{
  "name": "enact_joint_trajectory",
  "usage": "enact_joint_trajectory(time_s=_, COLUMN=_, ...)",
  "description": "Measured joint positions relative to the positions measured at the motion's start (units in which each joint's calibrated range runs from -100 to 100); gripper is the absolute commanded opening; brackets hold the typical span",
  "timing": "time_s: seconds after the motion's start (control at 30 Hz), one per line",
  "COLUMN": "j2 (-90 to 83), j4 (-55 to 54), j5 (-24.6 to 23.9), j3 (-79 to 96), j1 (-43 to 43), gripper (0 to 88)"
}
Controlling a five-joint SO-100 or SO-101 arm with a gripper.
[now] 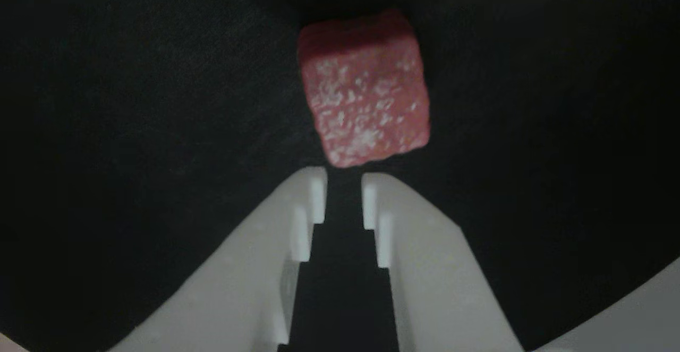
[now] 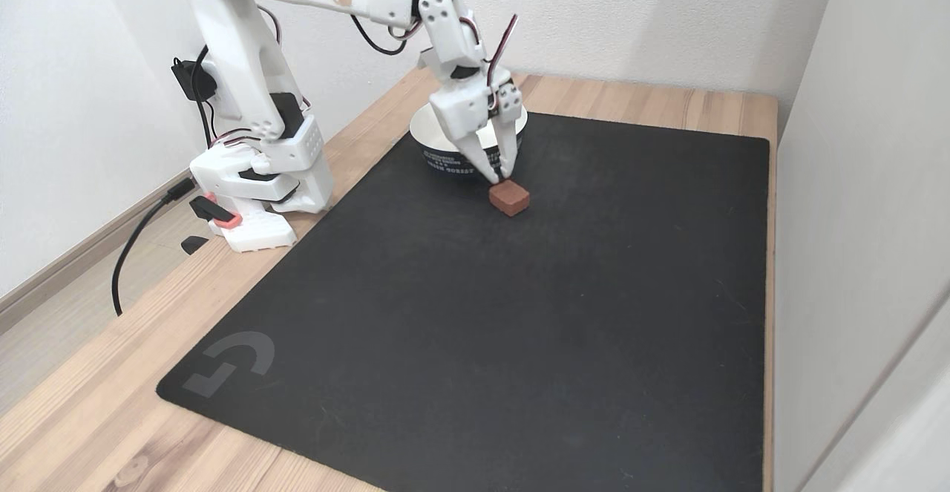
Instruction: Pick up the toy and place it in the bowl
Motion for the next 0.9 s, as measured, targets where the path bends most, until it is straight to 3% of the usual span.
enact_joint_trajectory(time_s=0.27, j2=0.0, j4=0.0, j5=0.4, j3=0.0, j1=-0.2, gripper=4.5)
enact_joint_trajectory(time_s=0.5, j2=0.0, j4=0.0, j5=0.4, j3=0.0, j1=-0.2, gripper=34.6)
enact_joint_trajectory(time_s=0.9, j2=0.0, j4=3.3, j5=0.4, j3=0.0, j1=-0.1, gripper=34.6)
